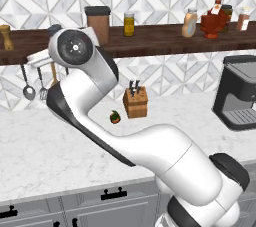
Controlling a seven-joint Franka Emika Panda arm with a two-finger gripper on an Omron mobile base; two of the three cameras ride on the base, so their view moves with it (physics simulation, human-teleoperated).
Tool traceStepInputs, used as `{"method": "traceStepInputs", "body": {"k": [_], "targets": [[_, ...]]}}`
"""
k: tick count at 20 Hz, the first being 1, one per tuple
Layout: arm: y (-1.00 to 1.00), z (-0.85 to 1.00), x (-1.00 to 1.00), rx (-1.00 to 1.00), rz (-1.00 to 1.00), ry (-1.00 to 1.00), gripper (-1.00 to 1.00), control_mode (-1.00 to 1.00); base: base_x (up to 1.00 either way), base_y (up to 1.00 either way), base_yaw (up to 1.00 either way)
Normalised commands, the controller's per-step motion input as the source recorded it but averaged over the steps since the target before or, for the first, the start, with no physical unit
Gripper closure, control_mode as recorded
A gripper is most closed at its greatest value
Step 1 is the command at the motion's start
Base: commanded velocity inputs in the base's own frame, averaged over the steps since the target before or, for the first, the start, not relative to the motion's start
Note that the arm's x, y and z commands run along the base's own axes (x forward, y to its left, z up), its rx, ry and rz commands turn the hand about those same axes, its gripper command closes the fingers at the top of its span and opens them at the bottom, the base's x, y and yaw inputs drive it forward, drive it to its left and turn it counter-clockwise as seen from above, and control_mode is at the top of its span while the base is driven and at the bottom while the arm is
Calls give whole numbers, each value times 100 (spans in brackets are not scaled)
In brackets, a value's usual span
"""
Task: Put the shaker and condiment bottle from the counter next to their counterparts in the cabinet.
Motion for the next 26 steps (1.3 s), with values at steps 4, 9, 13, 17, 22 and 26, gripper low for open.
{"method": "traceStepInputs", "body": {"k": [4,9,13,17,22,26], "targets": [[2,-3,29,6,-2,1,100,-100,0,0,0],[12,-6,22,7,0,1,100,-100,0,0,0],[3,0,36,7,0,0,100,-100,0,0,0],[12,0,32,3,0,0,100,-100,0,0,0],[28,0,37,0,-2,3,100,-100,0,0,0],[31,0,32,0,-5,6,100,-100,0,0,0]]}}
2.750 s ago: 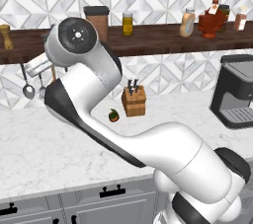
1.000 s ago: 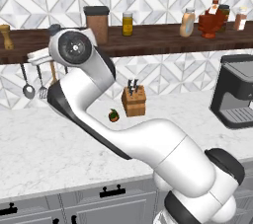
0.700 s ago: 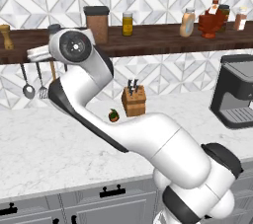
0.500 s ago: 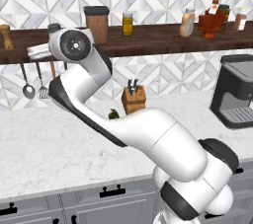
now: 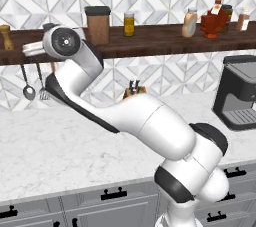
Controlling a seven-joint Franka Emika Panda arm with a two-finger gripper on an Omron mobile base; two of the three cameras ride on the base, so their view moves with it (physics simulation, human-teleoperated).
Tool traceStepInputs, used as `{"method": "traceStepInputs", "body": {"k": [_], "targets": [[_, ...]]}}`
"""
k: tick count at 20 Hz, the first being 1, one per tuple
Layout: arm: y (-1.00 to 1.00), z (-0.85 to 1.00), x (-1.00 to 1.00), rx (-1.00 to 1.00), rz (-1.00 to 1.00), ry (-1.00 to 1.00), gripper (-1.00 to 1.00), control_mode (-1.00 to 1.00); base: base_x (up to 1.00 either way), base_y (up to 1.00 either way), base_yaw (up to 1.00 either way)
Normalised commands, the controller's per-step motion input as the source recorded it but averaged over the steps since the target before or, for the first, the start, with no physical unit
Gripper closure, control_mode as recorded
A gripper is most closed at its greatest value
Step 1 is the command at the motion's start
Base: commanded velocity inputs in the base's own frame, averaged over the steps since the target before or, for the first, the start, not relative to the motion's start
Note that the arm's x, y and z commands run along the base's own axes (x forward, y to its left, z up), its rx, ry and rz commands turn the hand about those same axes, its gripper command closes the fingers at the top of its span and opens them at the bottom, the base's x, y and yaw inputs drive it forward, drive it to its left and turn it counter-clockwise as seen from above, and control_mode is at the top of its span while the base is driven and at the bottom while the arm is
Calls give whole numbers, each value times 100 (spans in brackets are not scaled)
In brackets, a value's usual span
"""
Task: Put the shaker and condiment bottle from the counter next to their counterparts in the cabinet.
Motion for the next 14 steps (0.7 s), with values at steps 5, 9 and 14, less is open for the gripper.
{"method": "traceStepInputs", "body": {"k": [5,9,14], "targets": [[19,0,17,0,-6,2,100,-100,0,0,0],[9,-15,0,0,-3,-1,100,-100,0,0,0],[0,-10,0,7,-1,-1,100,-100,0,0,0]]}}
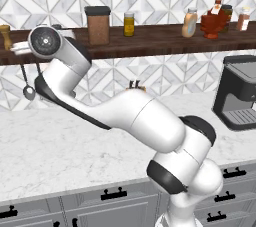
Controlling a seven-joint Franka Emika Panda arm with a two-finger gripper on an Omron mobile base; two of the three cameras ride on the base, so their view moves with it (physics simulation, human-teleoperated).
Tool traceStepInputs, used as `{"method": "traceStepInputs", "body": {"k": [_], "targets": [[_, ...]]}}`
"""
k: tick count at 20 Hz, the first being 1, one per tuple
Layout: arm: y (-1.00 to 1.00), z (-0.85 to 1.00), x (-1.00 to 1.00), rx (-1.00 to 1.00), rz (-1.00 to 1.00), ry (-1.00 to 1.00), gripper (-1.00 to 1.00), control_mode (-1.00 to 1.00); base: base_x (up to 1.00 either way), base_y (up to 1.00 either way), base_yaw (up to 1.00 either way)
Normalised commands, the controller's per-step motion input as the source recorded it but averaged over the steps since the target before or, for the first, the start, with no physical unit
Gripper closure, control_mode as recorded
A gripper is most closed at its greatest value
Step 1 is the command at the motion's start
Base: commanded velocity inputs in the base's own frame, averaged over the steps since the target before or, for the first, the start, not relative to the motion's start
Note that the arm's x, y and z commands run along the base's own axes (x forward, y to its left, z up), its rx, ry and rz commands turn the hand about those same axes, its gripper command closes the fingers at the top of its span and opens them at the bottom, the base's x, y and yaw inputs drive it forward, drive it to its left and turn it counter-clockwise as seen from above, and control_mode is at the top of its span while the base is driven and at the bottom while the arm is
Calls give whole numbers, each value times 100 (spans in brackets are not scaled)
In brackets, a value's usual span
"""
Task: Put the shaker and condiment bottle from the counter next to their counterparts in the cabinet.
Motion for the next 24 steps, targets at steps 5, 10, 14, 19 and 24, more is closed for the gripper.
{"method": "traceStepInputs", "body": {"k": [5,10,14,19,24], "targets": [[0,-18,2,8,0,0,100,-100,0,0,0],[0,-17,12,5,0,0,100,-100,0,0,0],[0,0,31,1,0,0,100,-100,0,0,0],[0,-7,23,0,0,0,100,-100,0,0,0],[0,-16,8,3,0,0,100,-100,0,0,0]]}}
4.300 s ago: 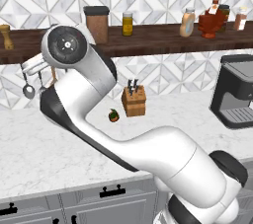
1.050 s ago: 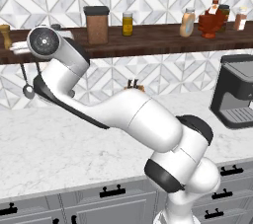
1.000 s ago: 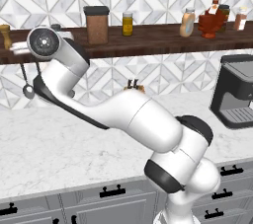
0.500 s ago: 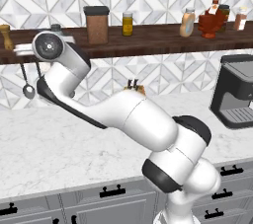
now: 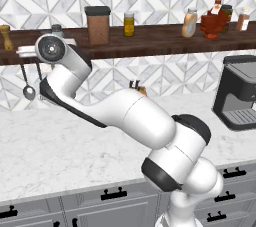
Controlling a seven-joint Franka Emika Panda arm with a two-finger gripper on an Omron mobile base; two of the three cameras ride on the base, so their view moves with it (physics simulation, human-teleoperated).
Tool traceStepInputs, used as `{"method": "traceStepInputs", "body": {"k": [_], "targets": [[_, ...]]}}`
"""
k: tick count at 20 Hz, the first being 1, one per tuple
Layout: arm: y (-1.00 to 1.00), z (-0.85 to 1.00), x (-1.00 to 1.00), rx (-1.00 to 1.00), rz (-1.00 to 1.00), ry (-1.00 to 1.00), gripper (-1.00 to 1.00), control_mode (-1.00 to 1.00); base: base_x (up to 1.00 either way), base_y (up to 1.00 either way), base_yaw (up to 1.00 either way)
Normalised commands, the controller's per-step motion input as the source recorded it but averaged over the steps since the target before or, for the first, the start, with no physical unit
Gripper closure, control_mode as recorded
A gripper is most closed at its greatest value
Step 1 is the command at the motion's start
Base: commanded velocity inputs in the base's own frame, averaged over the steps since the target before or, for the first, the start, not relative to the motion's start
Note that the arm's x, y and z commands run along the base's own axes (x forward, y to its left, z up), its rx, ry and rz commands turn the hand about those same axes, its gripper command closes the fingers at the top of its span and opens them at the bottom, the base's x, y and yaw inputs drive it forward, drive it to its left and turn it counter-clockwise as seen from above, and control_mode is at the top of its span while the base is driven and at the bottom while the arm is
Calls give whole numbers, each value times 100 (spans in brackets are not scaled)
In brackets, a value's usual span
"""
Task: Put the shaker and condiment bottle from the counter next to their counterparts in the cabinet.
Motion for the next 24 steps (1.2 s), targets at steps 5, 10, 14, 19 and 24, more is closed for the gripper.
{"method": "traceStepInputs", "body": {"k": [5,10,14,19,24], "targets": [[2,-9,18,0,0,0,100,-100,0,0,0],[7,-5,36,0,0,0,100,-100,0,0,0],[10,-16,25,0,0,0,100,-100,0,0,0],[18,-30,21,0,0,0,100,-100,0,0,0],[13,-20,26,0,0,0,100,-100,0,0,0]]}}
